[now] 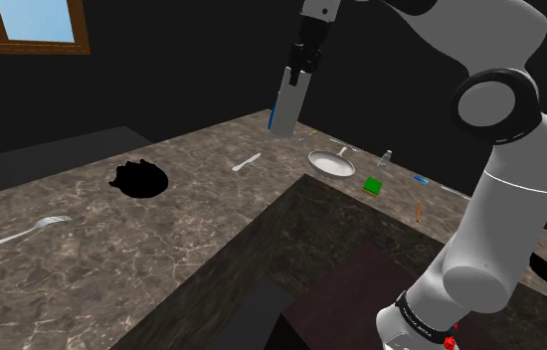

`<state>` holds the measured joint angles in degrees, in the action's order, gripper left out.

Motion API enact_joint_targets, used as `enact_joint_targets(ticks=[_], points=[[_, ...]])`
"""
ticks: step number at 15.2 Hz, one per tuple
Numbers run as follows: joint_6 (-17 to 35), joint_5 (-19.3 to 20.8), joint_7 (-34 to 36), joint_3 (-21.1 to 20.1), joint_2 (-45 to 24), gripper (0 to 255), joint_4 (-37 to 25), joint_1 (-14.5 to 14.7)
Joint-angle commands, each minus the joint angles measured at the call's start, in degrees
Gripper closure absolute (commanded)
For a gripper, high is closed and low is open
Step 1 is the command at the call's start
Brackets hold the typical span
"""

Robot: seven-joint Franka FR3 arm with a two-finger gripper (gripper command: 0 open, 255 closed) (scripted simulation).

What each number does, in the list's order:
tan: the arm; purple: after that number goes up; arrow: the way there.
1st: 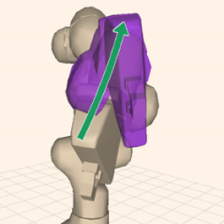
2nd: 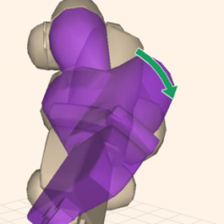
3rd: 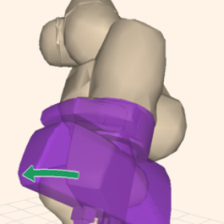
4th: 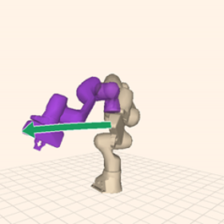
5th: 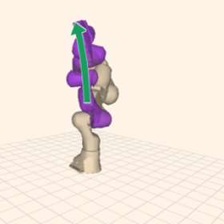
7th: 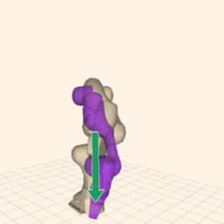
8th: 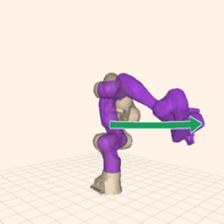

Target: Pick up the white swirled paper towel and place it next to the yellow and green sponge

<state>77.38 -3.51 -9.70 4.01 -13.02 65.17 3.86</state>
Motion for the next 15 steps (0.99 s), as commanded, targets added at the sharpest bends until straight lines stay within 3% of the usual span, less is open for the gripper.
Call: enact_joint_targets(ticks=[1, 2, 8, 15], points=[[-2.3, -0.1, 0.0, 0.0, -1.3, 255, -3.6, -0.1], [-3.2, -0.2, 0.0, 0.0, -1.9, 255, -5.0, -0.2], [-0.7, 0.1, -7.3, 2.9, 5.4, 255, 5.1, -4.4], [0.2, 0.7, -16.5, 6.9, 10.0, 255, 11.0, -9.3]])
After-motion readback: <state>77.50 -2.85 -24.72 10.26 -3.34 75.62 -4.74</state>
